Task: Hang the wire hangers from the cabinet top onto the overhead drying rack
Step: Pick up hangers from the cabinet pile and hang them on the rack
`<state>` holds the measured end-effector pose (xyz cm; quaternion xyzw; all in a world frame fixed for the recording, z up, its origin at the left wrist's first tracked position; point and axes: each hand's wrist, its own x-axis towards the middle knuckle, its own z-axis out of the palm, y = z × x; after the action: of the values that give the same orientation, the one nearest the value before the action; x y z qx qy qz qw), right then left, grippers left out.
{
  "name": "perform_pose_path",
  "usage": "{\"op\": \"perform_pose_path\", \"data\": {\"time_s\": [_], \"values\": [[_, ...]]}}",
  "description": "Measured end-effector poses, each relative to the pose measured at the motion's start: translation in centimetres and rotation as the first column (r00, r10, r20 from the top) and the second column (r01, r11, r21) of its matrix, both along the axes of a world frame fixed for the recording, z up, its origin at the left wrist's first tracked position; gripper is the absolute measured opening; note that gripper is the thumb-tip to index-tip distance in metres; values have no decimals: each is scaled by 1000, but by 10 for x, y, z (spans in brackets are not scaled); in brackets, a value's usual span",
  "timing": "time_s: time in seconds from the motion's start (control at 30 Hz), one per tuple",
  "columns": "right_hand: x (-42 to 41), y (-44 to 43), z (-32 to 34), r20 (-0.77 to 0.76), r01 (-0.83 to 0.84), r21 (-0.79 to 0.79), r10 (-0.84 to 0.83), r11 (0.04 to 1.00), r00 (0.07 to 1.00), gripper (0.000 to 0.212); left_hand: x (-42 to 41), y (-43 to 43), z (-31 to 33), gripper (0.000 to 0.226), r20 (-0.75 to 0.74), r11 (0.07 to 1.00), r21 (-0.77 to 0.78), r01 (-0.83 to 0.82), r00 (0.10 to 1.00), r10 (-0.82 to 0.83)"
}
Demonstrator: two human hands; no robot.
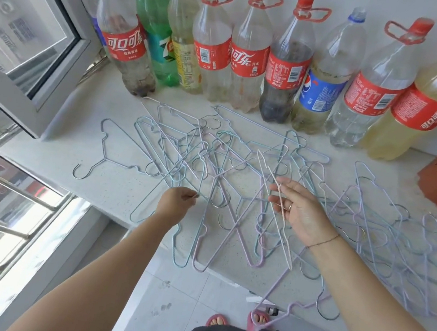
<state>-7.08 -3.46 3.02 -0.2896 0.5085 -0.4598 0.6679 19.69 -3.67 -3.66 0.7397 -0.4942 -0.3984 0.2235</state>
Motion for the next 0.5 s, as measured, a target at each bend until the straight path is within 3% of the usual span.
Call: {"op": "perform_pose_path", "data": {"time_s": [0.13,0.3,0.4,0.5], "values": [[-2,4,5,-15,-66,-65,65,996,998,28,-4,13,29,19,-177,984,-127,-126,979,103],[6,15,19,0,-221,-146,223,964,975,43,-10,45,75,19,-415,924,-124,-363,865,284],[18,27,33,78,-339,-165,355,926,932,41,-12,86,98,16,-550,879,-76,-471,755,357],[33,47,48,120,-463,-191,489,866,864,36,-15,140,115,17,-684,799,-19,-601,590,428]]}}
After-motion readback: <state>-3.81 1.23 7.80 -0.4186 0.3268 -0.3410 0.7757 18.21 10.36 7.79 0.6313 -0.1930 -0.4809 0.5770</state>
